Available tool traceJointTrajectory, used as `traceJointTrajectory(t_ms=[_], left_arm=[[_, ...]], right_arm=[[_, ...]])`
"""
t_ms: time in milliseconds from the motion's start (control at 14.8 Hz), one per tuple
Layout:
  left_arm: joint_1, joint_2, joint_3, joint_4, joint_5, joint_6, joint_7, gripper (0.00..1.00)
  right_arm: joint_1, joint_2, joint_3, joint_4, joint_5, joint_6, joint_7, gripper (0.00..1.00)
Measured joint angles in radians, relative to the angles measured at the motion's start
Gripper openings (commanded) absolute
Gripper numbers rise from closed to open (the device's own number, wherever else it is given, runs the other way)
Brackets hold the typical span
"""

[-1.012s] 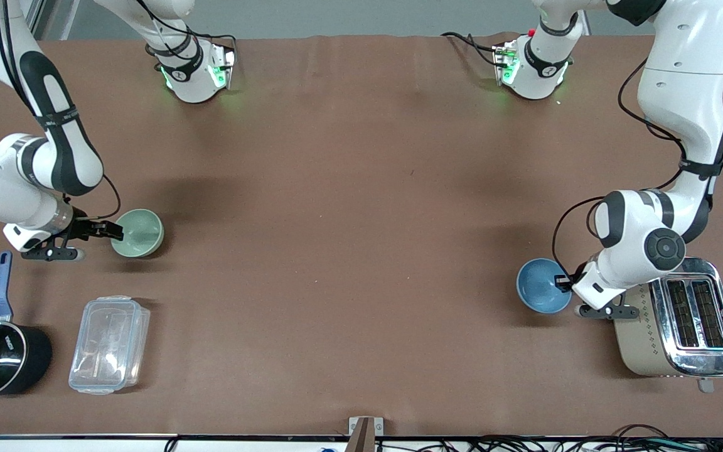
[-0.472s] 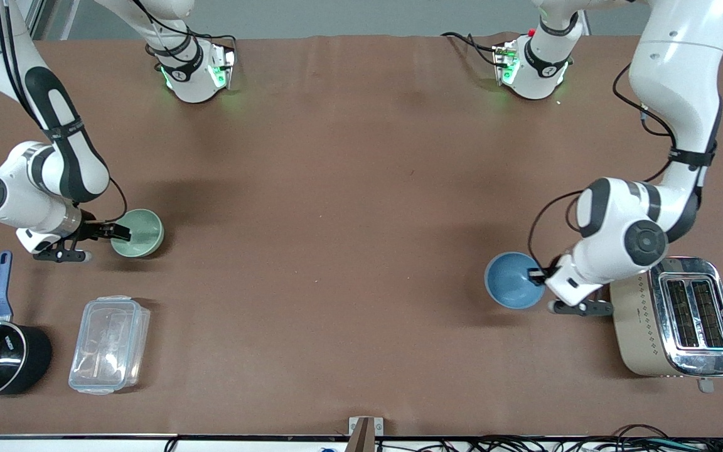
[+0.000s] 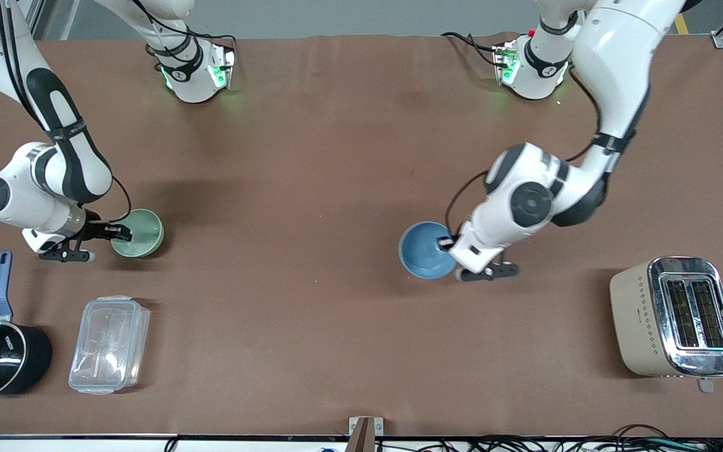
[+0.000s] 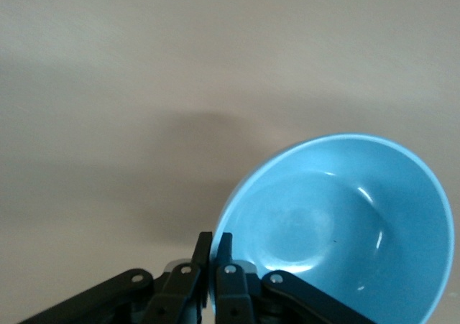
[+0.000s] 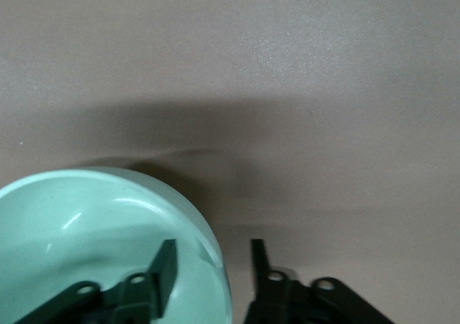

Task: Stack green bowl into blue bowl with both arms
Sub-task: 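Slide the blue bowl toward the table center with the left gripper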

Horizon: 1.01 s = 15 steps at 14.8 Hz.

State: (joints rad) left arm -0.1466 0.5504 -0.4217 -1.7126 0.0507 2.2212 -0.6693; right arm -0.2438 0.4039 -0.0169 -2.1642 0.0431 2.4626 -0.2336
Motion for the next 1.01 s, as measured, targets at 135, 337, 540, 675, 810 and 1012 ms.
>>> traceJointTrajectory(t_ms=[135, 337, 540, 675, 810, 1012], left_arm=[[-0.067, 0.027, 0.000, -0.005, 0.000, 0.081, -0.079, 0.00], [-0.151, 0.099, 0.003, -0.008, 0.000, 0.230, -0.153, 0.03], [-0.201, 0.163, 0.006, 0.005, 0.000, 0.296, -0.169, 0.07], [-0.217, 0.192, 0.009, 0.028, 0.000, 0.298, -0.169, 0.14], [-0.242, 0.204, 0.034, 0.041, 0.000, 0.298, -0.169, 0.33], [-0.265, 0.210, 0.057, 0.057, 0.000, 0.298, -0.169, 1.00]], right_arm=[[0.000, 0.000, 0.002, 0.000, 0.000, -0.002, -0.002, 0.02], [0.000, -0.017, 0.006, 0.016, 0.014, -0.060, -0.013, 0.01], [0.001, -0.017, 0.007, 0.075, 0.019, -0.160, -0.013, 0.01], [0.003, -0.017, 0.009, 0.130, 0.066, -0.242, -0.012, 0.01], [0.012, -0.017, 0.012, 0.185, 0.110, -0.323, -0.009, 0.01], [0.070, -0.017, 0.017, 0.280, 0.133, -0.429, 0.077, 0.01]])
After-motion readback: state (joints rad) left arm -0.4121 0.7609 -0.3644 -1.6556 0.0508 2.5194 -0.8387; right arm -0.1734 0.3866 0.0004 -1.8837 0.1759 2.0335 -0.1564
